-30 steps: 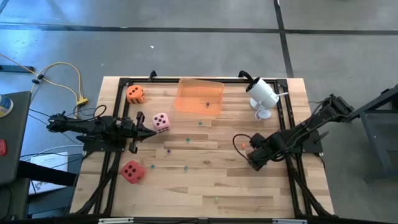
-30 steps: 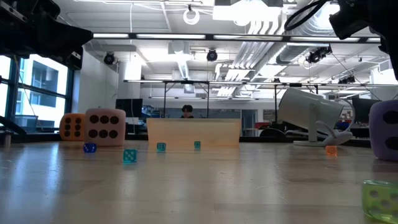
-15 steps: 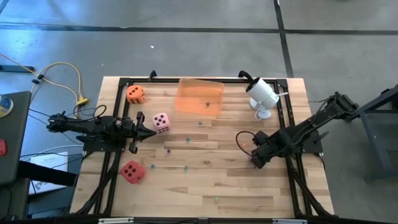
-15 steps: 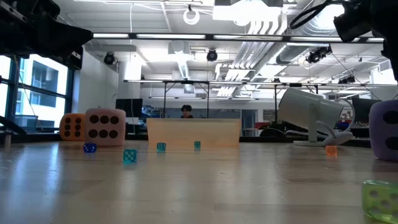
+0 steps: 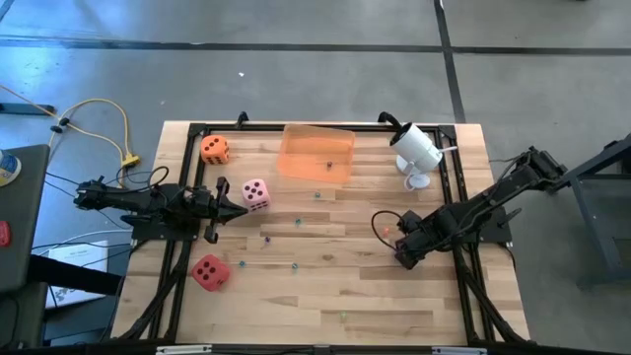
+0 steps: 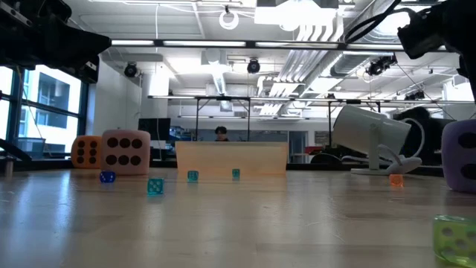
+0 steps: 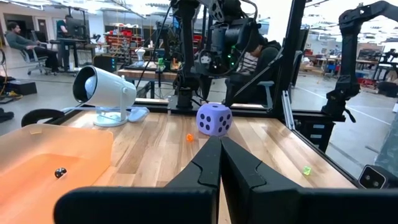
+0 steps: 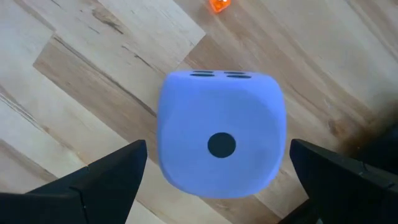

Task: Pick & Place Dice
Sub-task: Put the large blue dice in the orange bin

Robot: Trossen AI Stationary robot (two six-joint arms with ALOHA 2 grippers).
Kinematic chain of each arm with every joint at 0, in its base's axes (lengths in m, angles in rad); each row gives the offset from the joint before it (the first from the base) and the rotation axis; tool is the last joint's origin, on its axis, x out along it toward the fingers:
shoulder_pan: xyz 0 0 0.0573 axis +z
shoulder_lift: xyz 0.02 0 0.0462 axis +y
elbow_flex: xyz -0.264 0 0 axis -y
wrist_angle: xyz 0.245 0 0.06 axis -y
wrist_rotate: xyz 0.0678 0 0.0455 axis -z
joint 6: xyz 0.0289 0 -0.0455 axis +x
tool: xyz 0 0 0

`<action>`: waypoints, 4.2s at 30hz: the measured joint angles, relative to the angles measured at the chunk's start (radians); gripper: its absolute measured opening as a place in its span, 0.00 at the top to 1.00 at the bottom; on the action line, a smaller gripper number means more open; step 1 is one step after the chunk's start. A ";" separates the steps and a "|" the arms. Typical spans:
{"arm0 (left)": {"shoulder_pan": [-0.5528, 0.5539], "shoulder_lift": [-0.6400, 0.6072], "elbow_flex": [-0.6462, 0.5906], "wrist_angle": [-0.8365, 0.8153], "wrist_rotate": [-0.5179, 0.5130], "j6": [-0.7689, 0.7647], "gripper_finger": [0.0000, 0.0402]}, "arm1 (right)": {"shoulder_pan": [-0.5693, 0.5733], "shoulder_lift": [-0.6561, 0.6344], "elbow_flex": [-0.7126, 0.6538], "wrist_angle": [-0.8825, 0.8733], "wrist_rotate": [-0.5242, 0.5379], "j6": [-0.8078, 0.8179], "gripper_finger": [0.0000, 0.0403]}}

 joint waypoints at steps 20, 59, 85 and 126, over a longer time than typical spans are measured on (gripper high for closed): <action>0.000 0.000 0.000 0.000 0.000 -0.003 1.00 | -0.014 0.028 0.000 0.010 -0.003 -0.019 0.04; 0.000 0.000 0.000 0.000 0.000 -0.002 1.00 | -0.028 0.074 -0.083 0.074 -0.080 -0.013 0.03; 0.000 0.000 0.000 0.000 0.000 -0.005 1.00 | -0.026 0.069 -0.085 0.098 -0.043 0.140 0.04; 0.000 0.000 0.000 0.000 0.000 -0.006 1.00 | -0.033 0.074 0.110 0.031 0.171 -0.025 0.37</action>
